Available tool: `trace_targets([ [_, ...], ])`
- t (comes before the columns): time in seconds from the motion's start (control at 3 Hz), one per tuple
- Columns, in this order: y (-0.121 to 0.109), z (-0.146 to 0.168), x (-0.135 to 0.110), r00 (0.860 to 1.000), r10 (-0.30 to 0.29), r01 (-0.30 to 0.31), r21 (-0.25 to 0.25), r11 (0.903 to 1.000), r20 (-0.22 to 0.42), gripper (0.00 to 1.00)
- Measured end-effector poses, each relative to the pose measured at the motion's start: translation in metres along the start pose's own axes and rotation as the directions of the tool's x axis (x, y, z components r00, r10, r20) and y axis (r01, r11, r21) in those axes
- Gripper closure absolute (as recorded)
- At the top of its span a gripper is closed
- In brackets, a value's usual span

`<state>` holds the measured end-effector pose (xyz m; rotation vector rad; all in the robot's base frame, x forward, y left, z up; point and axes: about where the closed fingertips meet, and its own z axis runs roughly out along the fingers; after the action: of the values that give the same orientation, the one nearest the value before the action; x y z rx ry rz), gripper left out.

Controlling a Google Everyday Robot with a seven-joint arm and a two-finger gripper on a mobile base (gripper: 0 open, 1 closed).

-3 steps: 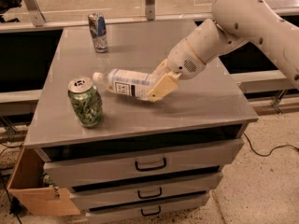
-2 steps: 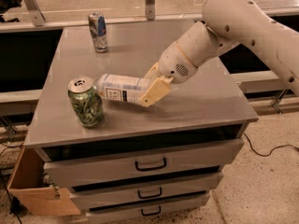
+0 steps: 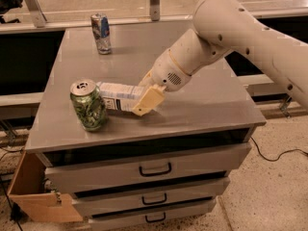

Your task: Move blue plastic bottle near green can

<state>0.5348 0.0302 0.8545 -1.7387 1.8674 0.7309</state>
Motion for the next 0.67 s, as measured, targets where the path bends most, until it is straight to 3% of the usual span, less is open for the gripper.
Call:
trace_targets([
  [0.33,-0.0068,0.0068,0.0011,1.0,0.016,-0.016,0.02,0.9997,-0.002,0.16],
  [0.67,-0.0142,0.0017,0.0069,0.999,0.042,-0.042,0.034,0.9985,0.009,0.0],
])
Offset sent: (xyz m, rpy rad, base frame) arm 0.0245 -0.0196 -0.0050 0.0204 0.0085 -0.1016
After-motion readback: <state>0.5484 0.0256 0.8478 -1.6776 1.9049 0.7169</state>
